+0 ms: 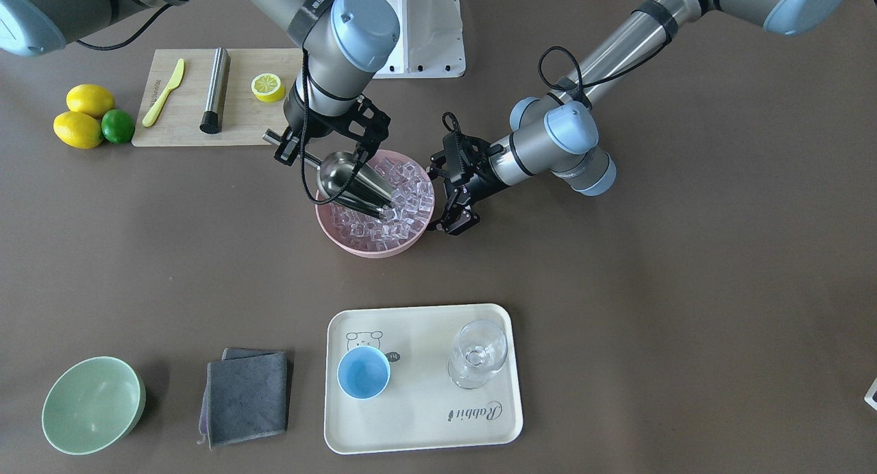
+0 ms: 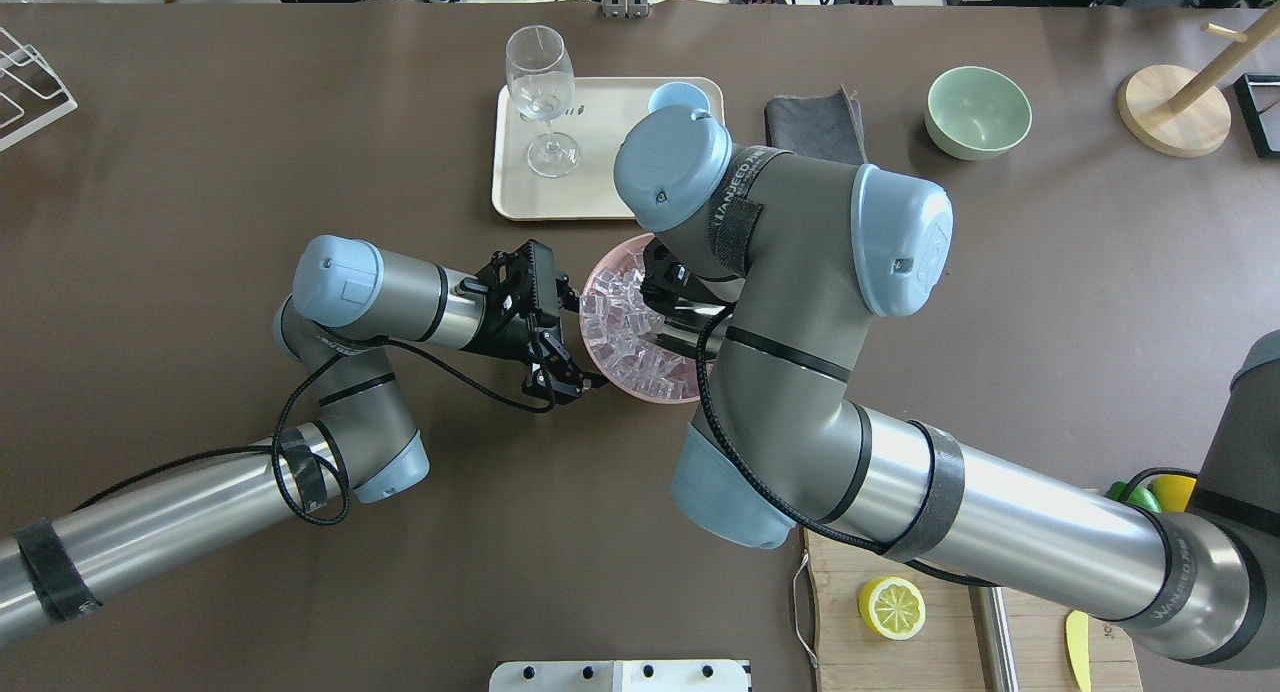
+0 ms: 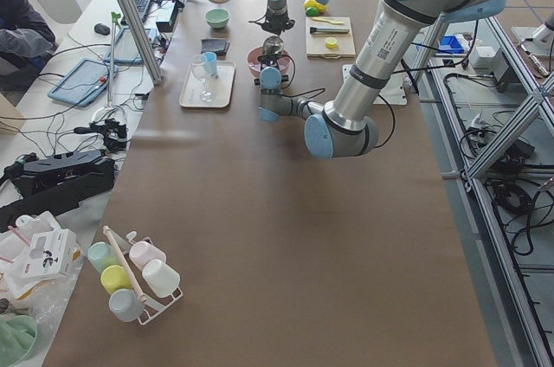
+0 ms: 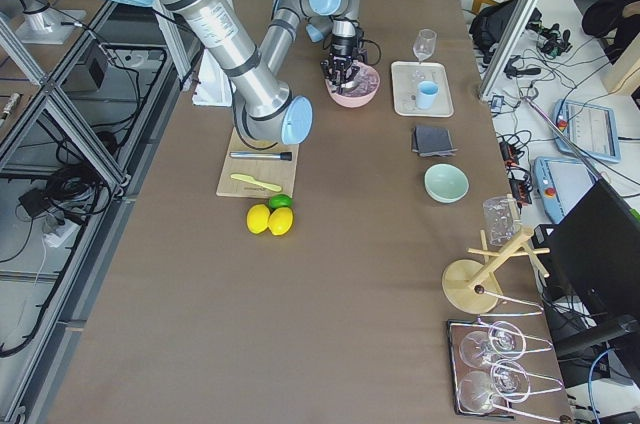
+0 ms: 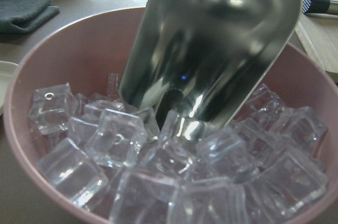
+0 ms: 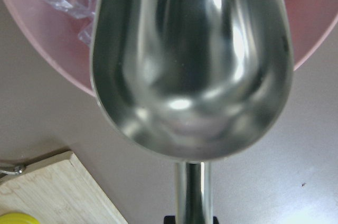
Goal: Put ice in cup with scoop
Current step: 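Push the scoop through the ice cubes with the right gripper to fill it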
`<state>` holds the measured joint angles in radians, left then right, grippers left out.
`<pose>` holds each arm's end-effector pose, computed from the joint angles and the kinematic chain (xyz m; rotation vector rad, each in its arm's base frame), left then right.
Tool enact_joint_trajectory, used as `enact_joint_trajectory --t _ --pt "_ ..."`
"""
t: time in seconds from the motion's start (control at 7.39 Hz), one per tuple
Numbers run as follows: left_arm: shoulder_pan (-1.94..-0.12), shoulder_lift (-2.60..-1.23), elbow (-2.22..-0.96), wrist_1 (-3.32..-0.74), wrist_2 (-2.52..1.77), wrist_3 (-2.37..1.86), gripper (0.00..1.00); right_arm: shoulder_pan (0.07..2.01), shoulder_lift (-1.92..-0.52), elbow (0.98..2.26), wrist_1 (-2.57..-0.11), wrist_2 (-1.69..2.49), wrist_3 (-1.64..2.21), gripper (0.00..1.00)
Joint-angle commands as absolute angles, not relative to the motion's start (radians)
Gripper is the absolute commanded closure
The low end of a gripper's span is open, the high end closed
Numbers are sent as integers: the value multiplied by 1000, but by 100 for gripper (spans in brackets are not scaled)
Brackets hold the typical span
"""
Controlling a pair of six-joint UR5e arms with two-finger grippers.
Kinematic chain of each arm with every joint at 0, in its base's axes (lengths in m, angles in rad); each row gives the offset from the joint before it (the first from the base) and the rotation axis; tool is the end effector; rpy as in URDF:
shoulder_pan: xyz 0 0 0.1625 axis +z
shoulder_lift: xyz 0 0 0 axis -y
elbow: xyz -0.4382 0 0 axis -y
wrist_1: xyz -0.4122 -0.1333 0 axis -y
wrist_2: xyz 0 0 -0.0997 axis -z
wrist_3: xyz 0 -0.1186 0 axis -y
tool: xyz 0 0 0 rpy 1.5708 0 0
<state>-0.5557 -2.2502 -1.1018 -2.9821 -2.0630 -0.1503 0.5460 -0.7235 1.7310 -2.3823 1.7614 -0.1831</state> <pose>0.6200 -0.4759 0.3124 1.1796 1.2567 1.0500 -0.5142 -0.4421 0.1989 0.1073 -0.2698 -1.2187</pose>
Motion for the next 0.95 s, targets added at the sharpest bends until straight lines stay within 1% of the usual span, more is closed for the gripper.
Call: enact_joint_trajectory --t 0.0,0.41,0.81 --pt "-555 -2252 -1103 -2976 -2062 -149 1 546 -733 1732 -2300 1770 -109 100" --pt "-555 -2252 -1103 -2974 -2062 -150 1 546 -784 1775 -2229 1769 -40 100" --pt "-555 -2252 -1103 -2974 -2063 -150 1 546 -848 1848 -2180 1764 -3 100"
